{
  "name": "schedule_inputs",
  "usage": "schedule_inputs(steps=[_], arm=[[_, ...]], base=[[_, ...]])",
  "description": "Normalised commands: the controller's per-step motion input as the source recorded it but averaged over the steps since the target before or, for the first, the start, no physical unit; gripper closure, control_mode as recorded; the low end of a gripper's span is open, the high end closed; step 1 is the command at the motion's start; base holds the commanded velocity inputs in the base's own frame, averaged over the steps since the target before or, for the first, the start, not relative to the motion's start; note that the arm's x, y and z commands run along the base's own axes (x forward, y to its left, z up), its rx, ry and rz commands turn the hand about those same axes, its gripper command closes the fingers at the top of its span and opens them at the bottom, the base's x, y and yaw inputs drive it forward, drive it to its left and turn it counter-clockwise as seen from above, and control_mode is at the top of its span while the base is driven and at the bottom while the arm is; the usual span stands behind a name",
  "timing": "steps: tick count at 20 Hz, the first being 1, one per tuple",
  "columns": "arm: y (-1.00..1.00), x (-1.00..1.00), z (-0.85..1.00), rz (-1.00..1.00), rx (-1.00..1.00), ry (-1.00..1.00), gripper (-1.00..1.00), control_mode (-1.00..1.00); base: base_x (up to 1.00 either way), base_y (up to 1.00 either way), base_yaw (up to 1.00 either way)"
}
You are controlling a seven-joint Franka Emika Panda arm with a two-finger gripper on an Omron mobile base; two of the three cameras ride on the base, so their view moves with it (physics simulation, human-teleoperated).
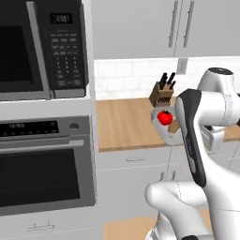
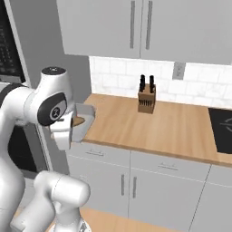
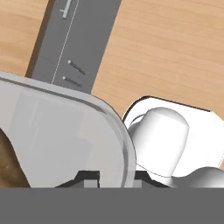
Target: Take the meat container that has the steak and place it on the second highest rack of the freezer. Then take the vegetable container that has the sweet potato and tomato and place it on the highest rack of the freezer.
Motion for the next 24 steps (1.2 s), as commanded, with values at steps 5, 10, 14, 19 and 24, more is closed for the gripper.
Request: schedule_inputs(steps=[5, 10, 14, 19, 24], arm=[[0.0, 0.0, 0.0, 0.0, 0.0, 0.0, 1.0, 1.0], [0.0, 0.0, 0.0, 0.0, 0.0, 0.0, 1.0, 1.0], [0.0, 0.0, 0.0, 0.0, 0.0, 0.0, 1.0, 1.0], [0.0, 0.0, 0.0, 0.0, 0.0, 0.0, 1.0, 1.0], [0.0, 0.0, 0.0, 0.0, 0.0, 0.0, 1.0, 1.0]], base=[[-0.51, 0.99, 0.0], [-0.3, 0.99, 0.0], [-0.08, 1.0, 0.0], [0.0, 1.0, 0.0], [0.0, 1.0, 0.0]])
